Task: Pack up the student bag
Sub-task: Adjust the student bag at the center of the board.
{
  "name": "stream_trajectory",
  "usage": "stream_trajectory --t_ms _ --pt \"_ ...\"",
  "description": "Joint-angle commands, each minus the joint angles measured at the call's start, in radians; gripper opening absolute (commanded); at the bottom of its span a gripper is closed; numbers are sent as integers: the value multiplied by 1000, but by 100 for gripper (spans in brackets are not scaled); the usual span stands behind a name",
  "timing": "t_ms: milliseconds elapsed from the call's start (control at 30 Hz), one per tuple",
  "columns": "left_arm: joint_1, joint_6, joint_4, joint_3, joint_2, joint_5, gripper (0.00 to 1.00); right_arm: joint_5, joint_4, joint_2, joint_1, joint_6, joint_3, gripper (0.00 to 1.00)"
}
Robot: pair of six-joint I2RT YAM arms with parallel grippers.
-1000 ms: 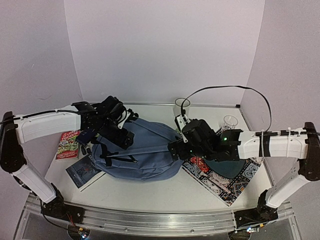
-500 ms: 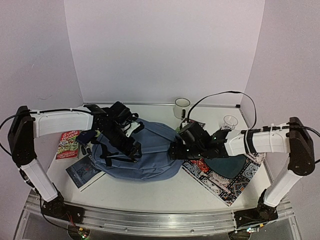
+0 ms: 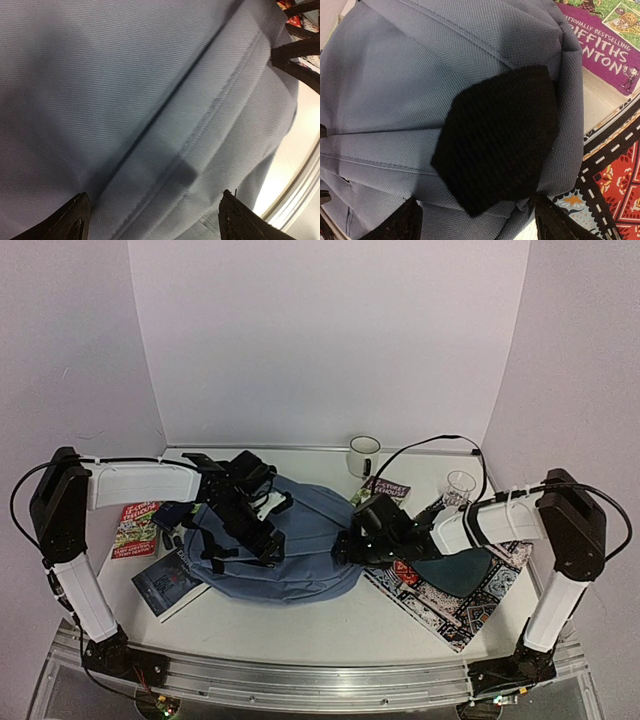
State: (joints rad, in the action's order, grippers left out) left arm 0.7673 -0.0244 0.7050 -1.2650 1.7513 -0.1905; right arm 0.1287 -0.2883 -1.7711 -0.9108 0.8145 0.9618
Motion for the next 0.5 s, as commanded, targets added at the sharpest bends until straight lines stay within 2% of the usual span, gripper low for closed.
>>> stream_trajectory --t_ms 0,233,467 --pt "-17 23 -17 -79 7 65 91 -11 -56 -14 55 -35 51 77" --pt "-56 23 -17 -100 34 27 93 -68 -73 -29 137 -109 121 78" --pt "-59 23 -16 -83 80 -75 91 -119 -57 -41 145 -9 87 79"
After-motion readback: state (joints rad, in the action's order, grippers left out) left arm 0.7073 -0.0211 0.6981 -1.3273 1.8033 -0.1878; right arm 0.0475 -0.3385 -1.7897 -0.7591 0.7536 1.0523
